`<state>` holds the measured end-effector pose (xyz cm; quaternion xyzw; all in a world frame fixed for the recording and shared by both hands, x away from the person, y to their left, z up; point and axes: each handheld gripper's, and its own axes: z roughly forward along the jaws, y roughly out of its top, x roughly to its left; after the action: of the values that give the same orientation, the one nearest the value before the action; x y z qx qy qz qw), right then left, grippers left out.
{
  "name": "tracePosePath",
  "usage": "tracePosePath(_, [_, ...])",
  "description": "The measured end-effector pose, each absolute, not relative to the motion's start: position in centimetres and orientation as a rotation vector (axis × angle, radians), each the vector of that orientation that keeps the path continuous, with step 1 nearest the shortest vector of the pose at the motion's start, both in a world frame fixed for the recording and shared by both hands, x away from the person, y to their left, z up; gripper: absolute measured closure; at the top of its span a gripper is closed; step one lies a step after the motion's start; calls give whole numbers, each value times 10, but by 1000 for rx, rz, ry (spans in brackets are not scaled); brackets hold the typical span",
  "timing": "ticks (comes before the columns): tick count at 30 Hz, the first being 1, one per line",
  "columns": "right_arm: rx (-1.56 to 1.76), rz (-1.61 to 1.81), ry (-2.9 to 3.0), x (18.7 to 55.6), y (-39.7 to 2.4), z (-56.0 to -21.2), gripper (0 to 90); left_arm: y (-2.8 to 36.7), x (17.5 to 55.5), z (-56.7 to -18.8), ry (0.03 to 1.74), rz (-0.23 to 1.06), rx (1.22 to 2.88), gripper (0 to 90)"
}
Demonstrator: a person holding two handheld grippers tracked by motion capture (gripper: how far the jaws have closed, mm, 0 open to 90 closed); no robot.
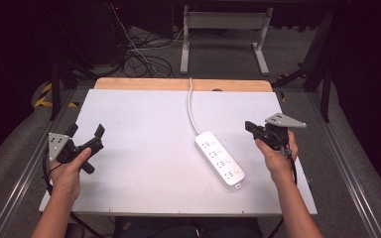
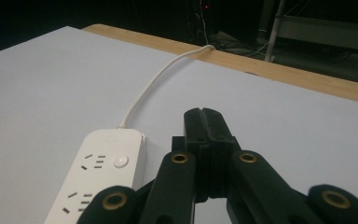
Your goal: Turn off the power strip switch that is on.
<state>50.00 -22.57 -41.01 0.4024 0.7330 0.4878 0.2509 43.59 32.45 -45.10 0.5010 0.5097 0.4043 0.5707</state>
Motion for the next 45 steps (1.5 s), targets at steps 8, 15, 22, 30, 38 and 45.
tracePosePath(8, [1101,1340,2018,511,-213,-410,900,324,436,-451,1196,946,1177,52])
tracePosePath(15, [1070,1332,2059,517,-197,-410,900,324,436,-451,1195,945,1179,53])
tracePosePath(22, [1007,1278,2152,521,-170,-417,900,324,436,-451,1188,947,1191,38])
tracePosePath(30, [981,1249,2216,524,-154,-425,900,320,436,-450,1148,947,1226,39])
tracePosePath(38, [977,1229,2243,525,-151,-428,900,319,436,-450,1136,947,1243,43])
tracePosePath(45, [977,1216,2264,528,-147,-432,900,315,436,-451,1112,963,1279,45])
